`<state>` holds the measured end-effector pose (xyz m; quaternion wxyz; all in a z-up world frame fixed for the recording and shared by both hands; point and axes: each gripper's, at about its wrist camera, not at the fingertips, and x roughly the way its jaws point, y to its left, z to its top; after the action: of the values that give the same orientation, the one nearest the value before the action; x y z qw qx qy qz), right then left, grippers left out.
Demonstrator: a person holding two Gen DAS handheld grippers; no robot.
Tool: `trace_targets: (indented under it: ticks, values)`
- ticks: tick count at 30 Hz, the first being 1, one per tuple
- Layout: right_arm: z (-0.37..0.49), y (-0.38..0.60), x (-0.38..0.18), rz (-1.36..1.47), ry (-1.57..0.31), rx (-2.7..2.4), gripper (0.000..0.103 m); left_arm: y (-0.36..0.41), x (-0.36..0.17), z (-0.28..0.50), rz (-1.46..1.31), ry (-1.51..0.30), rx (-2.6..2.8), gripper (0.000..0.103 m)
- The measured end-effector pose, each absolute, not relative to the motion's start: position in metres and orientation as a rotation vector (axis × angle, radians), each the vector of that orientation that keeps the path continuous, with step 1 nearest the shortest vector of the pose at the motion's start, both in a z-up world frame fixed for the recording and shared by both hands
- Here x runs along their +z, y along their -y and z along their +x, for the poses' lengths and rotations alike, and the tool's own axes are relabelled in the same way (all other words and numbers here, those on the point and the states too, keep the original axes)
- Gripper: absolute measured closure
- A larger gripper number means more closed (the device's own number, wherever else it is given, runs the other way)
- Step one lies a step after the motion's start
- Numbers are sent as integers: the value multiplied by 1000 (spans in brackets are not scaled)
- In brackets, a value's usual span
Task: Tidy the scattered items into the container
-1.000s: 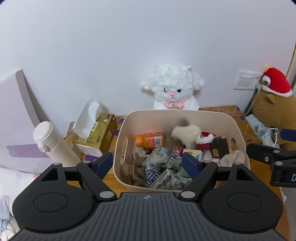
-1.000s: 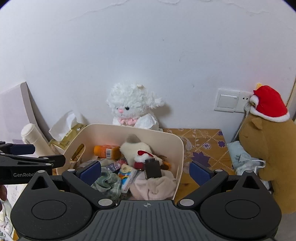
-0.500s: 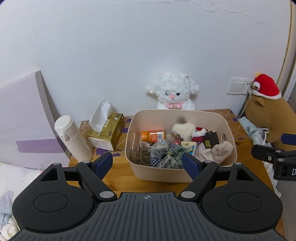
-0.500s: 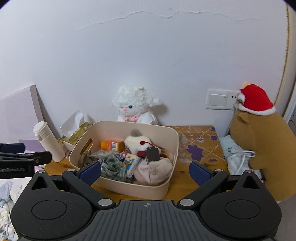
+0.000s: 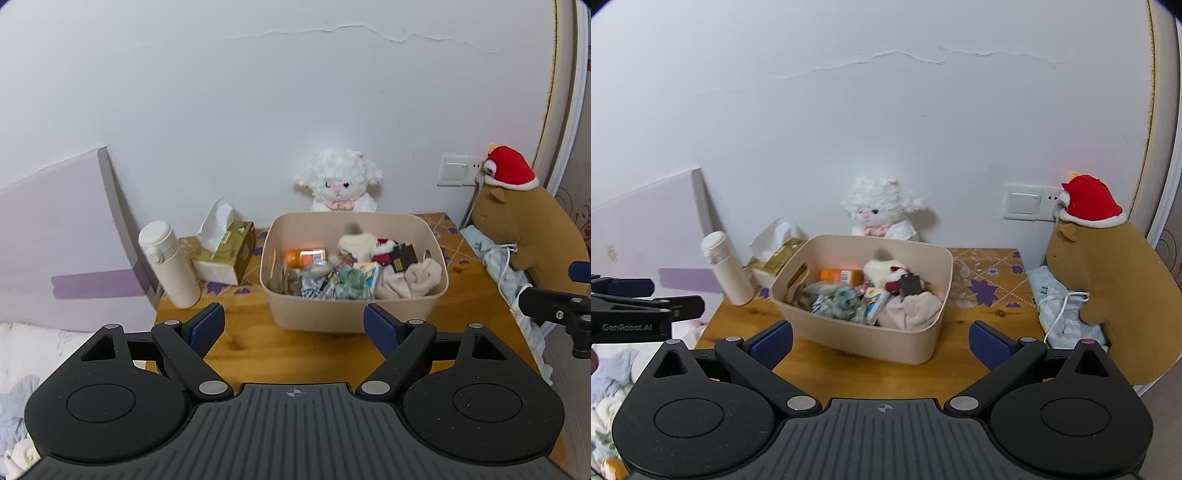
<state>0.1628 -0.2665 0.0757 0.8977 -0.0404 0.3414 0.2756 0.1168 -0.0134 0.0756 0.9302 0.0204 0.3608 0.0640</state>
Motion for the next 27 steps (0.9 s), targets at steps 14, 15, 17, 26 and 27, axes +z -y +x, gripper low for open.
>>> trace_targets:
  ticks: [14,15,17,26,27]
  values:
    - [97,295,71,-132,-725,571,0,23,83,38,37,-736,121,19]
    - [92,297,69,-133,-740,572,0,24,82,34,32,-738,120,19]
    - [81,301,66,-141,-756,568,0,27,81,24,22,-741,113,19]
    - [45,324,75,-143,-751,526,0,33,72,-12,20,-769,71,19]
    - [43,328,76,-136,-758,526,0,34,71,-16,19,-776,62,19]
